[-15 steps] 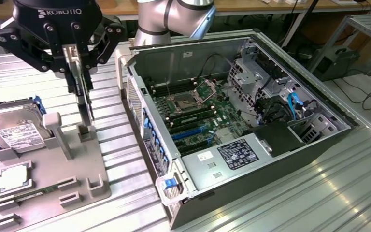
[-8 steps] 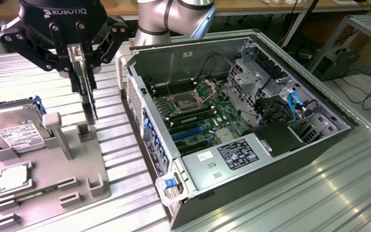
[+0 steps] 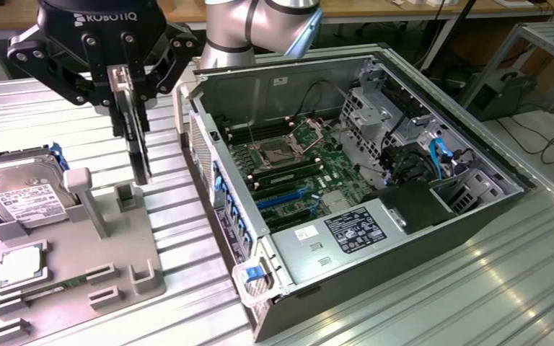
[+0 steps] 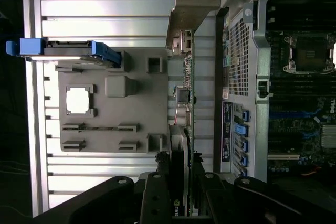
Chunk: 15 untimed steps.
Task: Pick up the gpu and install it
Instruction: 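Pick up the gpu and move the gpu toward the slot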
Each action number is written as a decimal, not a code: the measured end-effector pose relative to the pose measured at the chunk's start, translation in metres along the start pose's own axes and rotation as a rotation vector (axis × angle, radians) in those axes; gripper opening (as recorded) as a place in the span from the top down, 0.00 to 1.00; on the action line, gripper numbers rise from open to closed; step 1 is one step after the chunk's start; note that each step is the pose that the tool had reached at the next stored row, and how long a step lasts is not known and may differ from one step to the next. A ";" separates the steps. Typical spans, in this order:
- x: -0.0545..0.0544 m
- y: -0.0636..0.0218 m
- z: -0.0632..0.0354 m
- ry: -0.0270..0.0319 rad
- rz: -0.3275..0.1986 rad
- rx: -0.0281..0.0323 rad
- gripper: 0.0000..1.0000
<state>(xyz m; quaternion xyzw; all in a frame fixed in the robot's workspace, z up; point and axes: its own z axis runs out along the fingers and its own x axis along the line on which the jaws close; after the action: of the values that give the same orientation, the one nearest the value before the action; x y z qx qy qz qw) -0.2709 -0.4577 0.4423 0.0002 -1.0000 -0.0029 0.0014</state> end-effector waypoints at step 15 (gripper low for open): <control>-0.011 0.0000 0.0000 0.0000 0.000 0.0000 0.73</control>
<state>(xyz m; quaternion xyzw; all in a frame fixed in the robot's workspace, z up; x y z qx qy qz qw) -0.2602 -0.4577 0.4423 0.0002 -1.0000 -0.0029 0.0014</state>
